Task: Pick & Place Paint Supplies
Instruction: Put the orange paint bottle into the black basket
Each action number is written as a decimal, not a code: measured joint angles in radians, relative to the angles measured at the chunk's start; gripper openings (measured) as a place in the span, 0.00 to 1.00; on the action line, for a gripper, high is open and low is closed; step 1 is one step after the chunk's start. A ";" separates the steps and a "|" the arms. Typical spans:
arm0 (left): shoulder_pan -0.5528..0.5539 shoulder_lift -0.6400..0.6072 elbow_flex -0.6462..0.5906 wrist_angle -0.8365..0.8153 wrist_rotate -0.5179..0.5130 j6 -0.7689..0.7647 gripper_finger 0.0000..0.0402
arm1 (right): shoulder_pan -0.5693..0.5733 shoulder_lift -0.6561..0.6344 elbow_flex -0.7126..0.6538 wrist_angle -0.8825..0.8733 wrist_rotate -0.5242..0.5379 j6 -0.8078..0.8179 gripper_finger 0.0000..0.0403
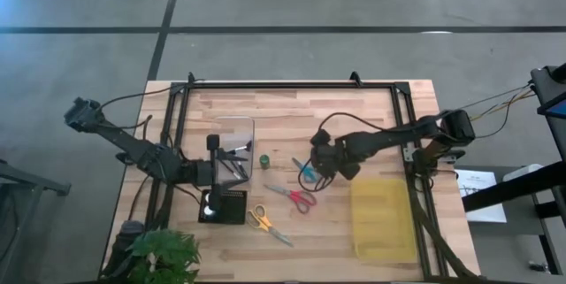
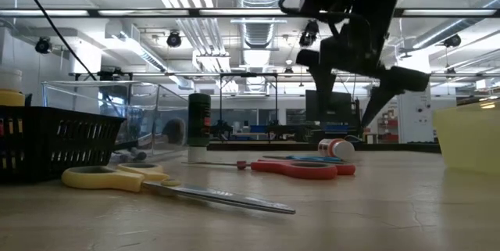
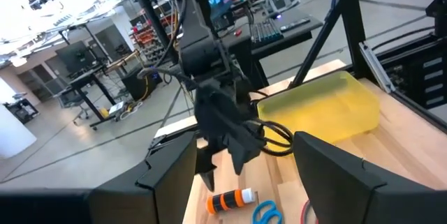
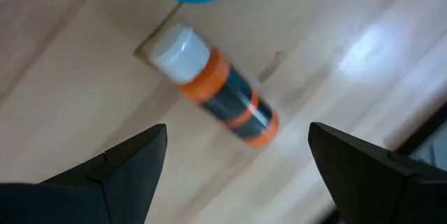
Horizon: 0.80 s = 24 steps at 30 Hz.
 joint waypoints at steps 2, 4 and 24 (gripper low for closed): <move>0.000 0.000 0.000 0.000 0.000 0.004 0.61 | -0.018 0.000 -0.026 0.029 -0.017 -0.025 0.86; 0.000 0.000 0.000 0.003 0.000 0.012 0.61 | -0.037 0.000 -0.051 0.057 -0.020 -0.043 0.86; 0.002 0.000 0.000 0.005 0.001 0.042 0.61 | -0.121 0.015 -0.142 0.278 -0.238 -0.009 0.86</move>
